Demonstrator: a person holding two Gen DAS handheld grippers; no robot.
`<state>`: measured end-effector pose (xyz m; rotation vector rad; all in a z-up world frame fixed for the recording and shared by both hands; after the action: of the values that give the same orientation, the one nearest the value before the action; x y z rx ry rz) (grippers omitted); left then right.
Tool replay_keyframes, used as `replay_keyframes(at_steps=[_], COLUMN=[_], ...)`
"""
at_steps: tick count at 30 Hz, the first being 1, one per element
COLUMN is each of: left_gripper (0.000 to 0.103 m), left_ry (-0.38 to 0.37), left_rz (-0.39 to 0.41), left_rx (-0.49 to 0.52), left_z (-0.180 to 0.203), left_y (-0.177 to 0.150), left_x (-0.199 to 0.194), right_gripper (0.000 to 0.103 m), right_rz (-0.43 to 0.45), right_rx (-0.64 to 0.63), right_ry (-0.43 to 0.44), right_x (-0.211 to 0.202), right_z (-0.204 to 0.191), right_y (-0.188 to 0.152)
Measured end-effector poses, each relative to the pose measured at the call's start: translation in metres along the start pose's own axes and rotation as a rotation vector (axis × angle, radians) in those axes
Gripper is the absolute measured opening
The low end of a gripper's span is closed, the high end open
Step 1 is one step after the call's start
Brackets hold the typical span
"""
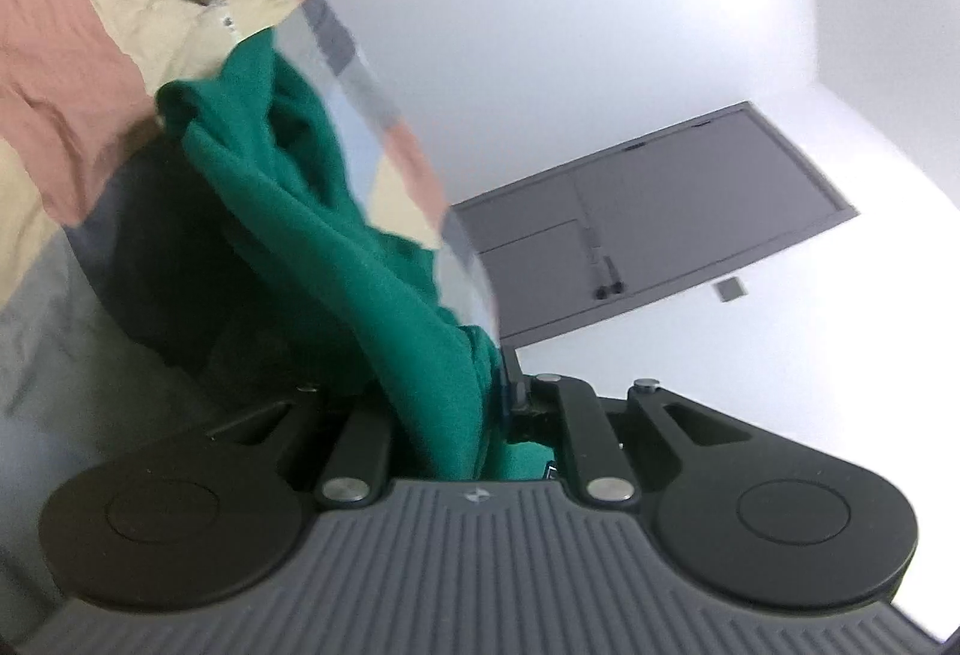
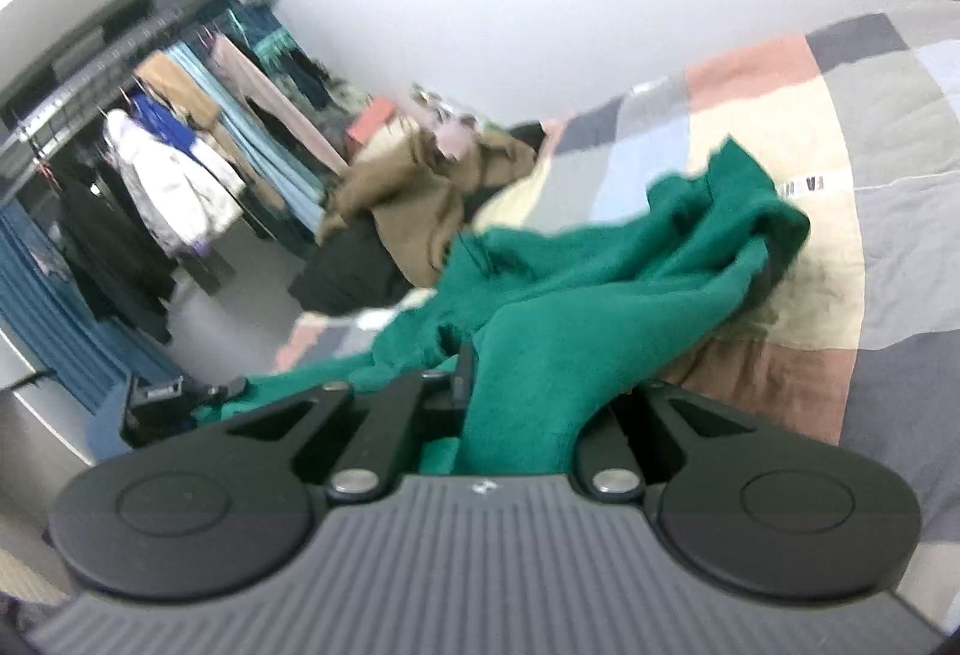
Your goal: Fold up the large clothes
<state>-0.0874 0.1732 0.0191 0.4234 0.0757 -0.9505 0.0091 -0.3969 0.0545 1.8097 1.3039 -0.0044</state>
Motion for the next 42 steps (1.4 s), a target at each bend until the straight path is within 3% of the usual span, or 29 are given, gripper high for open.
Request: replay_keyframes(at_steps=[4,9,17,27,34,42], left_gripper=[0.012,0.007,0.006,0.006,0.006,0.006], left_ry=[-0.01,-0.013,0.071,0.291,0.394,0.462], left_rz=[0.075,0.119,0.181,0.28,0.251,0.166], left_rx=[0.049,-0.005,-0.054,0.037,-0.009,-0.013], left_z=[0.009,-0.012,-0.041,-0.068,-0.158,-0.221], left_y=[-0.014,0.012,0.1,0.231,0.283,0.308], left_x=[-0.02,-0.01,0.034,0.124,0.186,0.228], right_gripper=[0.012,0.012,0.012,0.012,0.012,0.012], right_rz=[0.057,0.041,0.042,0.104,0.099,0.075], right_rx=[0.005,0.063,0.177,0.259,0.262,0.34], right_ry=[-0.006,-0.034,-0.093,-0.2,-0.272,-0.242], right_x=[-0.016,0.005,0.055,0.151,0.236,0.281], right_z=[-0.014,0.006,0.049,0.106,0.172,0.237], right_y=[-0.009,0.005,0.059,0.15,0.163,0.151])
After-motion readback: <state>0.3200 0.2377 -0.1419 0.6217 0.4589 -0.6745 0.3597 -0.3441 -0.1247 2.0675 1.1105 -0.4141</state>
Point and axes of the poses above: each gripper's, at about its wrist camera, not at the fingertips, and x roughly the way its jaws point, z to its right, y to its top, the point moved 5 cm from there along x, roughly the way its jaws point, and after that the axes turned 9 degrees about -z, right-handed, at the moved point
